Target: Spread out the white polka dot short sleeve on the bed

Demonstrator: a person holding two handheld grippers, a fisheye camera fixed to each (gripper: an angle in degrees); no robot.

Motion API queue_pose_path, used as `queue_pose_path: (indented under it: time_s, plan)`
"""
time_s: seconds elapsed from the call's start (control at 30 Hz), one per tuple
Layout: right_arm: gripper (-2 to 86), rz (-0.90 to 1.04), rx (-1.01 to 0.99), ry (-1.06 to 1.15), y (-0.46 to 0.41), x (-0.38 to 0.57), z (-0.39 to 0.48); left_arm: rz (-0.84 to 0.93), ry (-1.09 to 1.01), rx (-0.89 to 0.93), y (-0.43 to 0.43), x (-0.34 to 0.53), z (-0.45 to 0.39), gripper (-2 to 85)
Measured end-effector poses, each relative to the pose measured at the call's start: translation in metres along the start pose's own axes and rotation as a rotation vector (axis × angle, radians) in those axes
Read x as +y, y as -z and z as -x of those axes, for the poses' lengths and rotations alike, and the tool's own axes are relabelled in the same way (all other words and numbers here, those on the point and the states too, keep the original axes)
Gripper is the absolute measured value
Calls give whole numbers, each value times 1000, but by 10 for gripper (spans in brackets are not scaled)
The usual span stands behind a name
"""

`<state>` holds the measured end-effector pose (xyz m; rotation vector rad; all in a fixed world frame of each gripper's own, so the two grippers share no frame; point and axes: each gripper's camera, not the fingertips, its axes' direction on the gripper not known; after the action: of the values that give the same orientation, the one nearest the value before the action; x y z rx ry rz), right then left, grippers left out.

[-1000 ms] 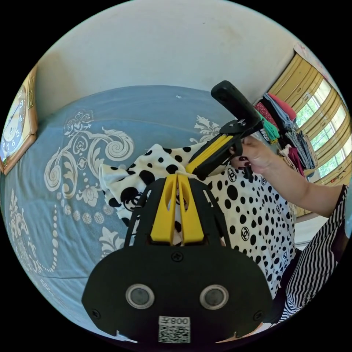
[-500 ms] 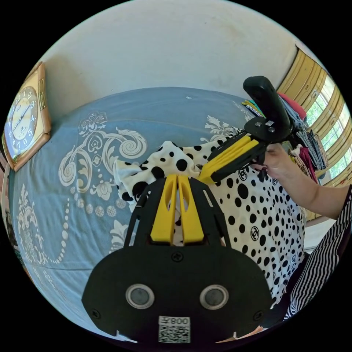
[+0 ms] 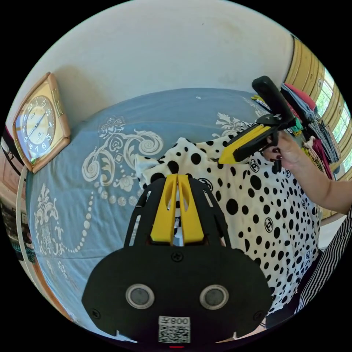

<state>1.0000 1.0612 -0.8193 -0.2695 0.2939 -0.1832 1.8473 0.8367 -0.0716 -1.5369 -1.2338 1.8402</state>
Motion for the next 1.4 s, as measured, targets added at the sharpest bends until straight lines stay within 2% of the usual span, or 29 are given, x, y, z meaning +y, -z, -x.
queue_pose_path:
  time_s: [0.1,0.17,0.33,0.43,0.5,0.57,0.63,0.7,0.87,0.97,1.07,1.13,1.2,1.33,1.4]
  plan:
    - [1,-82,-63,41,36,22,16,-55,65,85,8,11,10,1]
    - [1,-125,2,46,64,45,25,-95,53,83,15,17,7,1]
    - [2,-211,421,-156,154,128,21,3,5,-5,3,21,1,1]
    - [2,-257,505,-272,191,157,8,-58,46,31,14,27,3,1]
    - [2,-271,494,-299,202,164,2,-98,35,-8,21,30,-1,1]
    - [2,-210,523,-352,202,164,-8,-32,45,-16,15,29,1,1]
    - [1,-230,487,-379,214,170,-8,15,47,-22,8,31,4,1]
    - [1,-250,477,-396,228,177,0,-50,110,41,23,42,11,1]
    - [1,-327,427,-305,266,221,67,-169,99,149,67,88,1,2]
    - [1,-297,432,-297,265,257,102,-101,102,144,67,116,-8,2]
    - [3,-132,442,-374,252,277,96,42,176,125,49,130,2,3]
    - [6,-247,296,-435,281,293,94,14,225,172,55,137,12,5]
    - [10,-350,290,-425,306,305,110,-56,278,196,77,151,21,11]
    - [51,-337,395,-464,329,335,146,-68,350,178,98,184,28,35]
    - [71,-309,395,-528,327,350,150,-37,431,241,94,204,37,53]
